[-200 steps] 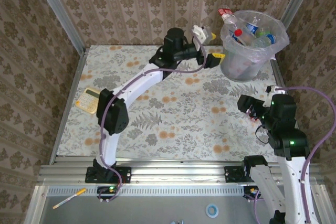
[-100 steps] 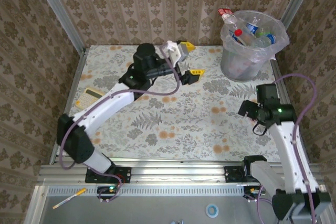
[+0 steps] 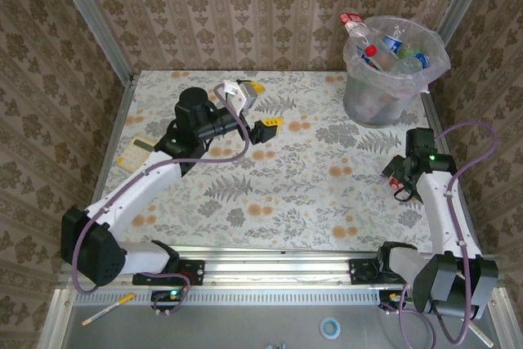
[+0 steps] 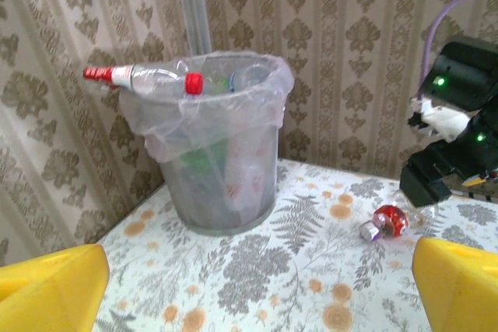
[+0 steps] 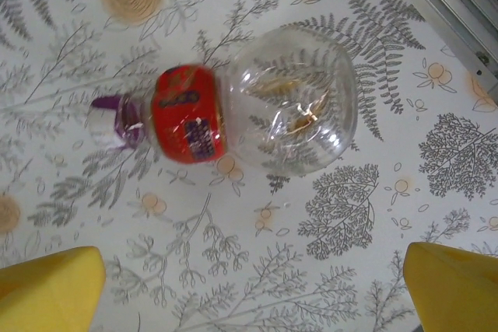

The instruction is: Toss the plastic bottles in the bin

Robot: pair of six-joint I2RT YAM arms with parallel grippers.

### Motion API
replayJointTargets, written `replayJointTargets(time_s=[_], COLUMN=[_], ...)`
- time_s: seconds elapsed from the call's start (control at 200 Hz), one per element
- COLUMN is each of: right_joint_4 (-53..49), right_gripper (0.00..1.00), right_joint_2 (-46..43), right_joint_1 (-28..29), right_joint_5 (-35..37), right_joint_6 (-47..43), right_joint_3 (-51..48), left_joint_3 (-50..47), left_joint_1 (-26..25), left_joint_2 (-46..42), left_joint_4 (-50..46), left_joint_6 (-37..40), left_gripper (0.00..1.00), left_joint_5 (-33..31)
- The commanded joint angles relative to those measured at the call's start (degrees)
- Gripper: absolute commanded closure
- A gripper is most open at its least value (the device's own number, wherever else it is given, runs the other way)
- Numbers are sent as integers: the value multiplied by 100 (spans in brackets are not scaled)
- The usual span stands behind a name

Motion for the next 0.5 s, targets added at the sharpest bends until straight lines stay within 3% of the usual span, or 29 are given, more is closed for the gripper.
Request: replayJointTargets(time_s=[0.0, 0.21, 0.495], right_joint_4=[576, 1741, 2578], right_gripper=[0, 0, 2], right_joint_2=[192, 733, 1811], right_joint_1=[-421, -1367, -1539], right_joint_5=[-330, -1093, -1419], right_joint_6=[430, 925, 1193], right_joint_3=[-309, -716, -573], left_joint_3=[-175, -230, -335], left_joint_1=[137, 257, 266], left_joint_2=[-108, 45, -20], left_joint_4=[352, 492, 315], left_joint_6=[-290, -475, -478], left_gripper=[0, 0, 0], left_joint_5=[-6, -289, -516])
